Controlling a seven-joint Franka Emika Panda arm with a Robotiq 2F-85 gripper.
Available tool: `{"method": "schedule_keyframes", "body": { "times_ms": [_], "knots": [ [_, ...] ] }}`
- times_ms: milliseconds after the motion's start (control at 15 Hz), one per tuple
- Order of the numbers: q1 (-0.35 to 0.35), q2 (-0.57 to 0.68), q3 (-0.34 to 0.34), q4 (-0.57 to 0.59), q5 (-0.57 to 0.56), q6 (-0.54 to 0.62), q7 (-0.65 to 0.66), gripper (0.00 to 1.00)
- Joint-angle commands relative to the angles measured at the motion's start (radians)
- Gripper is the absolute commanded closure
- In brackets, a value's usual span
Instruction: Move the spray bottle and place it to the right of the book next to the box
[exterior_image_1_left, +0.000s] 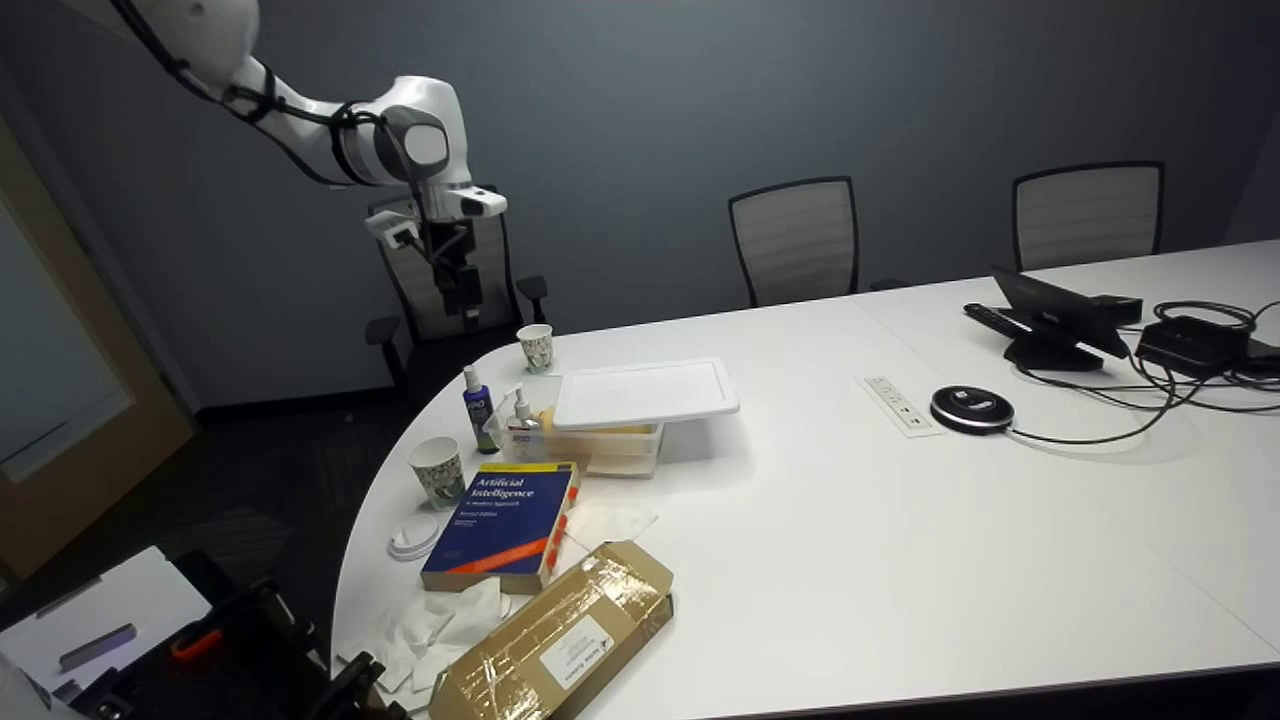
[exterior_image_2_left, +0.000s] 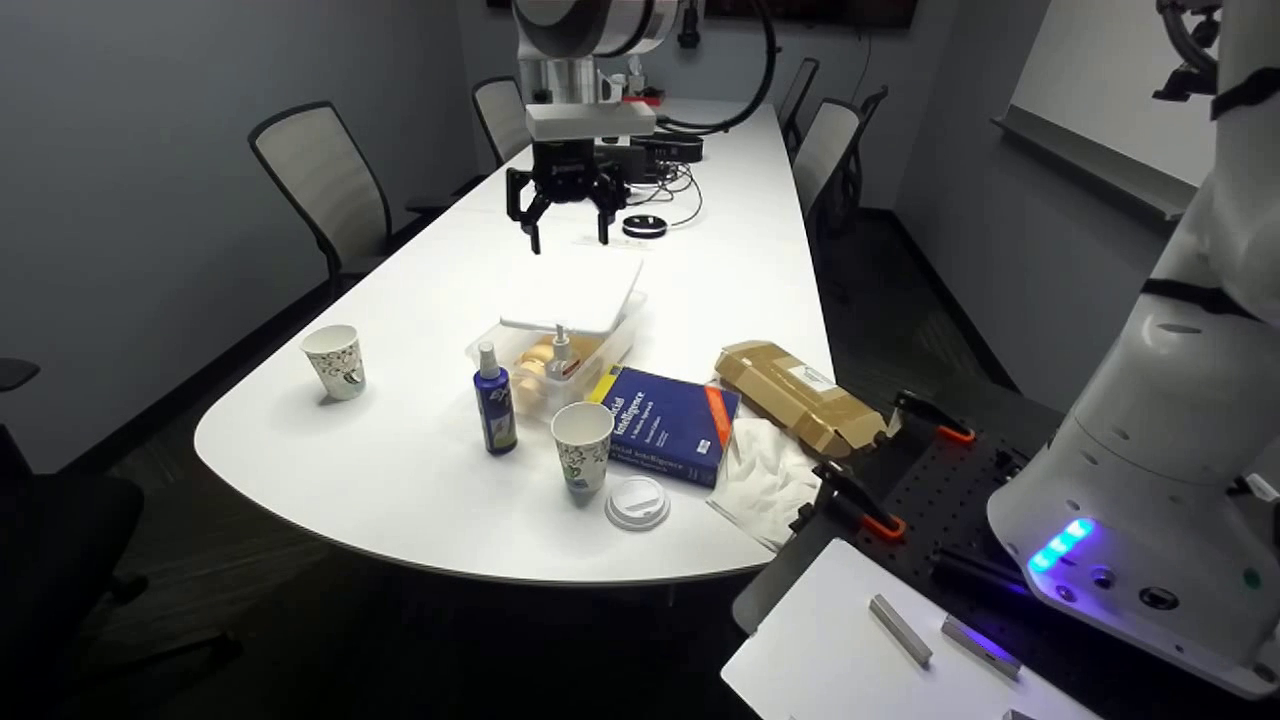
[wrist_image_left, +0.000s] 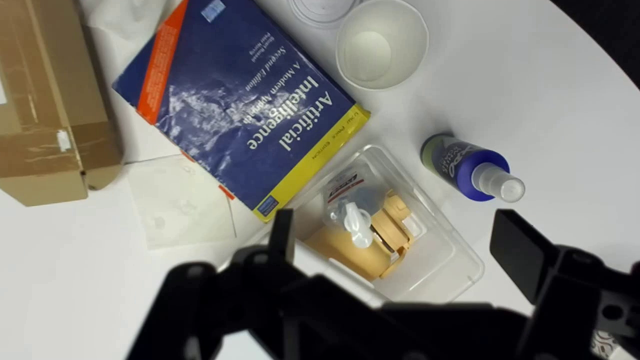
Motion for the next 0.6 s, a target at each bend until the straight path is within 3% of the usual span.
{"method": "schedule_keyframes", "body": {
  "times_ms": [0,533],
  "knots": [
    [0.095,0.165,-0.036,0.172,-0.007,-0.005,0.060,0.00],
    [0.227,0.375,-0.076,0.333,-0.012,0.052,0.110,0.00]
  ]
}}
